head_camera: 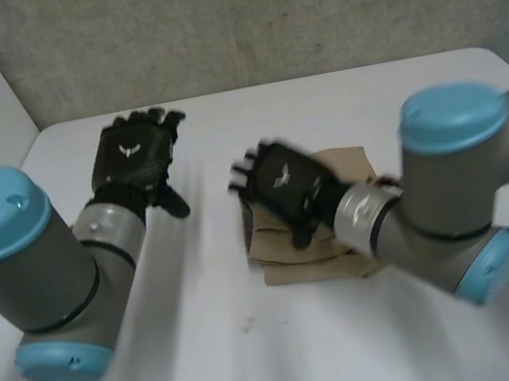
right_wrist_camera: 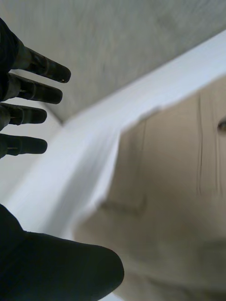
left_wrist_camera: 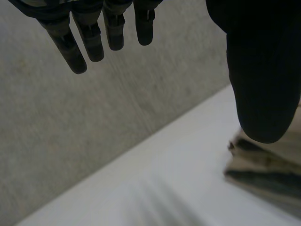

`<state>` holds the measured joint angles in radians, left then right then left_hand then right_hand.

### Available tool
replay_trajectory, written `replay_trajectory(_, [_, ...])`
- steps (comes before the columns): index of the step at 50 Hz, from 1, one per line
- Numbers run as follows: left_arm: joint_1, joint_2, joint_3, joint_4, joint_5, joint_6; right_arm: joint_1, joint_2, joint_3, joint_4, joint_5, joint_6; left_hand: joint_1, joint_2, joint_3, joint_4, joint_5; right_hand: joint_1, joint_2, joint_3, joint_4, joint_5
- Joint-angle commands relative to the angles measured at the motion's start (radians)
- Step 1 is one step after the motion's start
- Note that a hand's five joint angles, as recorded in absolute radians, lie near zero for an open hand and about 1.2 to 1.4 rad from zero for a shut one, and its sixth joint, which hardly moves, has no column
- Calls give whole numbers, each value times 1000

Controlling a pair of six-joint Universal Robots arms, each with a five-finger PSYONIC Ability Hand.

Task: Fold the shorts.

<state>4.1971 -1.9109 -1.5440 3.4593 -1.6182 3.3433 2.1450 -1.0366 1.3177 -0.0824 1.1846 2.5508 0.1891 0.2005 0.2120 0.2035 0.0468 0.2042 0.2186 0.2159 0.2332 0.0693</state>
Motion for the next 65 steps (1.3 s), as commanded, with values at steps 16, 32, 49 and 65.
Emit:
replay_trajectory(16, [-216,-486,508,-57,-2,-130,-226,85,-103,122,188,417,39,28,16,25,7,-30,-44,-41,-59,-69])
replay_trajectory(32, [-201,-559,501,-316,-23,-99,-287,219,-133,257,132,295,39,28,16,25,7,-30,-44,-41,-59,-69])
replay_trajectory(49, [-213,-166,443,-333,-32,-39,-275,-152,-111,115,228,403,-2,-13,-25,-16,-34,-30,-44,-41,-59,-69])
replay_trajectory(65, [112,263,249,-607,-11,-159,-284,-428,-20,233,437,393,-5,-16,-28,-19,-37,-30,-44,-41,-59,-69])
